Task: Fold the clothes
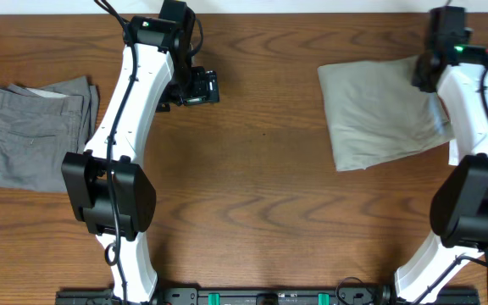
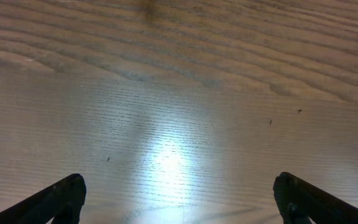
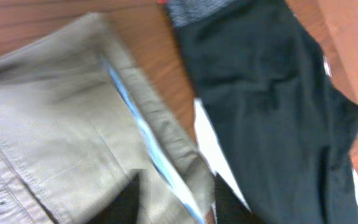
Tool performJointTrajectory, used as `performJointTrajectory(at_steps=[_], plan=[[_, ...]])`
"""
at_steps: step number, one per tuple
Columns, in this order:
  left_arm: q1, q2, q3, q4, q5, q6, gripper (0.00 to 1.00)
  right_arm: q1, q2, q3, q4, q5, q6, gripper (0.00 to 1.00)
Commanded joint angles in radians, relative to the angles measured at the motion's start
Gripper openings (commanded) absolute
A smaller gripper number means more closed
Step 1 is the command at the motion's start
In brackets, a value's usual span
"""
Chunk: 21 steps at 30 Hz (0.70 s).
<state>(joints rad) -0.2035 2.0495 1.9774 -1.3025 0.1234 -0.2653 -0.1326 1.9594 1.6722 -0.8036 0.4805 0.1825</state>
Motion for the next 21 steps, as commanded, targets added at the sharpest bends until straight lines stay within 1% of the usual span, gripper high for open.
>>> performJointTrajectory(at_steps=[1,2,7,11,13,16,17,18,21], plan=[[0.004,-0.026,0.022,-0.006,-0.013,0.002,0.98,-0.027,0.042,0.003,0.000,0.012,-0.001,0.81],[0.004,-0.026,0.022,-0.006,-0.013,0.002,0.98,-0.030,0.049,0.003,-0.001,0.012,-0.001,0.90],[0.004,-0.026,0.022,-0.007,-0.013,0.002,0.98,-0.020,0.033,0.027,-0.049,-0.013,0.003,0.91],[0.004,-0.026,0.022,-0.006,-0.006,0.002,0.98,0.003,0.002,0.065,-0.121,-0.135,-0.034,0.87],[0.004,-0.026,0.014,-0.002,0.049,0.009,0.98,0.011,-0.014,0.069,-0.151,-0.222,-0.045,0.87],[-0.004,-0.026,-0.025,0.026,0.243,0.117,0.98,0.004,-0.016,0.069,-0.157,-0.304,-0.037,0.93],[-0.009,-0.026,-0.045,0.042,0.296,0.124,0.98,0.001,-0.016,0.069,-0.157,-0.331,-0.035,0.93],[-0.017,-0.026,-0.075,0.069,0.359,0.124,0.98,-0.005,-0.016,0.069,-0.157,-0.363,-0.022,0.96],[-0.044,-0.026,-0.162,0.165,0.486,0.124,0.98,-0.021,-0.016,0.069,-0.153,-0.454,-0.019,0.99]])
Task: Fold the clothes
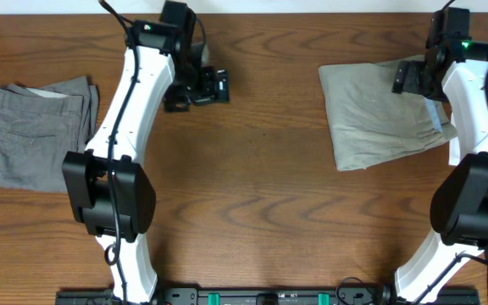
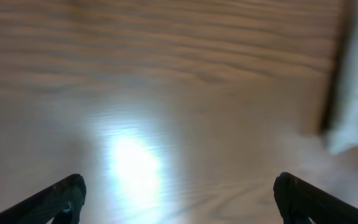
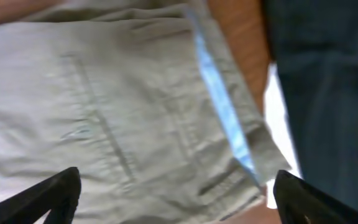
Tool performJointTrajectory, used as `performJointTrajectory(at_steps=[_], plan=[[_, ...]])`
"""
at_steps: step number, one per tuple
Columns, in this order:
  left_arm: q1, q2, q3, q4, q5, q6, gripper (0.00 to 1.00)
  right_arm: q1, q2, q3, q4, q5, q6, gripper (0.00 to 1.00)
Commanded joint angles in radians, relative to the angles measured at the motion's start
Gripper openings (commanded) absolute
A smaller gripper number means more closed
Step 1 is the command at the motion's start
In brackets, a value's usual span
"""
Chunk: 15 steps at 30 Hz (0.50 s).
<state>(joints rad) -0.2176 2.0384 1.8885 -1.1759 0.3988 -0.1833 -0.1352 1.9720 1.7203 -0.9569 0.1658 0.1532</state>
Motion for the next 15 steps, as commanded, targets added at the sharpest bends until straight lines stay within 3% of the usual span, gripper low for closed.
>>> performJointTrajectory(at_steps=[1,6,15], plan=[[-0.040,-0.014,-0.103,0.076,0.244,0.041,0.98,-0.024,-0.029,0.021,0.000,-0.163,0.011,0.99],[-0.118,-0.014,-0.264,0.345,0.421,0.024,0.98,-0.040,-0.029,0.021,-0.003,-0.213,0.010,0.99],[-0.270,0.005,-0.385,0.743,0.425,-0.167,0.98,-0.039,-0.029,0.021,-0.008,-0.227,0.010,0.99]])
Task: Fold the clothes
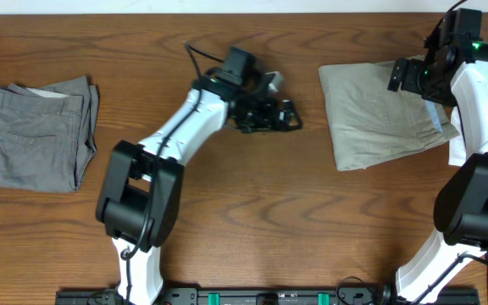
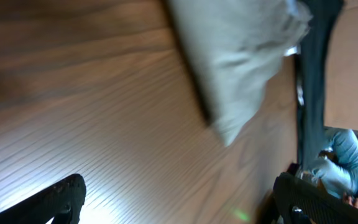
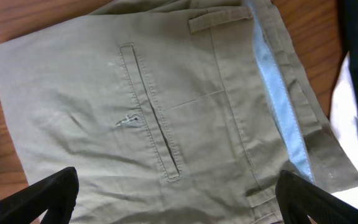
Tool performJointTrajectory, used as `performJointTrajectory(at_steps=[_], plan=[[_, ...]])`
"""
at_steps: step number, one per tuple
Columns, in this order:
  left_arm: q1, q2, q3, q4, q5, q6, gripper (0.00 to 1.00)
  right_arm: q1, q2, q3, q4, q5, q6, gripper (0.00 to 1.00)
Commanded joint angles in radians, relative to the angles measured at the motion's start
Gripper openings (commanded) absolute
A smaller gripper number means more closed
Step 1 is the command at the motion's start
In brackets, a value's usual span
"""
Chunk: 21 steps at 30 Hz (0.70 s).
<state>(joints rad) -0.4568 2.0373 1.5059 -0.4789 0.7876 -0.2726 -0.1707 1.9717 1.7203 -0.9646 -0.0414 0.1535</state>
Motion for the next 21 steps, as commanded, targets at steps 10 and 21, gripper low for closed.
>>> performJointTrajectory(at_steps=[10,21], plan=[[-0.123,0.149,-0.002,0.299,0.007,-0.254,0.98,-0.004,-0.029,0.021,-0.011,-0.020,0.010,0.99],[-0.202,0.215,-0.002,0.459,0.000,-0.310,0.98,-0.004,-0.029,0.021,-0.017,-0.020,0.010,0.99]])
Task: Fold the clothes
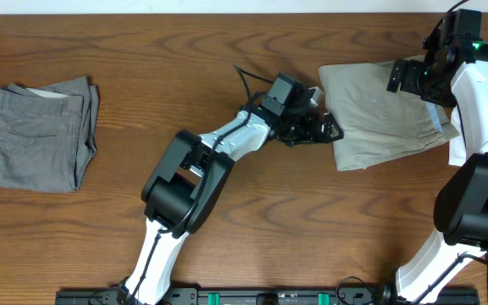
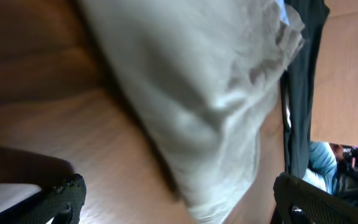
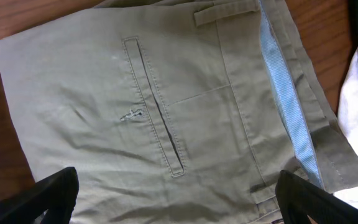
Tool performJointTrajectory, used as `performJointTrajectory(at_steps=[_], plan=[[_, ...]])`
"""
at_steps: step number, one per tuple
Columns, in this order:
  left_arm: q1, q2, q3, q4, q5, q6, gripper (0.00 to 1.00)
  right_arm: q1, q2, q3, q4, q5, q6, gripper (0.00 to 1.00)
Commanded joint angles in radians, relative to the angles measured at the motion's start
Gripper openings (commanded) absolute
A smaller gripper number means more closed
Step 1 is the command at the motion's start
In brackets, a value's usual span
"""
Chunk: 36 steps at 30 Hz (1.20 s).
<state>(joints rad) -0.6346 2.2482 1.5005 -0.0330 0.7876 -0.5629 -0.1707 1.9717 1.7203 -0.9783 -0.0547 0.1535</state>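
Folded khaki trousers [image 1: 379, 114] lie at the table's upper right. My left gripper [image 1: 329, 129] is stretched across to their left edge, open; in the left wrist view the pale cloth [image 2: 197, 93] fills the frame between the wide-apart fingertips [image 2: 67, 193]. My right gripper [image 1: 398, 76] hovers open over the trousers' upper right part. The right wrist view shows the back pocket [image 3: 157, 106] and the blue waistband lining [image 3: 288, 106], with nothing between the fingers. A folded grey pair [image 1: 32, 131] lies at the far left.
A dark garment and a white cloth lie just beyond the khaki trousers' waistband at the right table edge. The dark garment [image 2: 300, 81] also shows in the left wrist view. Bare wooden table [image 1: 252, 212] spans the middle.
My left gripper has moved right, from the table's upper middle to the khaki trousers' left edge. The right gripper has stayed over the trousers, still open. The clothes have not moved.
At first my left gripper stood open over bare wood at the upper left, and the right gripper's fingers were close together at the khaki waistband. Then the right gripper was wide open over the trousers. The left gripper stood farther right each time and is now at the khaki pair.
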Motion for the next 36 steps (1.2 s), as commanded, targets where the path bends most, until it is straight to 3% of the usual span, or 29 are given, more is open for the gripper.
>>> performJointTrajectory(at_steps=[1,9,14,16,19,21,22,30,36], plan=[[-0.032,0.004,0.003,0.017,-0.016,-0.023,0.98,-0.004,-0.029,0.021,-0.003,-0.006,0.010,0.99],[-0.076,0.027,0.003,0.038,-0.082,-0.026,0.99,-0.004,-0.029,0.021,-0.021,-0.006,0.010,0.99],[-0.085,0.069,0.003,0.104,-0.080,-0.026,0.84,-0.004,-0.029,0.021,-0.026,-0.006,0.010,0.99],[-0.085,0.074,0.003,0.107,-0.082,-0.026,0.68,-0.004,-0.029,0.021,-0.030,-0.006,0.010,0.99],[-0.083,0.074,0.003,0.111,-0.082,-0.026,0.30,-0.004,-0.029,0.021,-0.035,-0.006,0.010,0.99],[-0.082,0.074,0.003,0.108,-0.082,-0.026,0.11,-0.004,-0.029,0.021,-0.035,-0.006,0.010,0.99],[-0.080,0.074,0.003,0.105,-0.081,-0.026,0.06,-0.004,-0.029,0.021,-0.035,-0.006,0.010,0.99],[0.006,0.068,0.003,0.019,-0.027,-0.026,0.06,-0.003,-0.029,0.021,-0.047,-0.006,0.010,0.98],[0.159,0.003,0.003,-0.209,-0.021,0.055,0.06,0.017,-0.029,0.017,-0.047,-0.006,0.010,0.98]])
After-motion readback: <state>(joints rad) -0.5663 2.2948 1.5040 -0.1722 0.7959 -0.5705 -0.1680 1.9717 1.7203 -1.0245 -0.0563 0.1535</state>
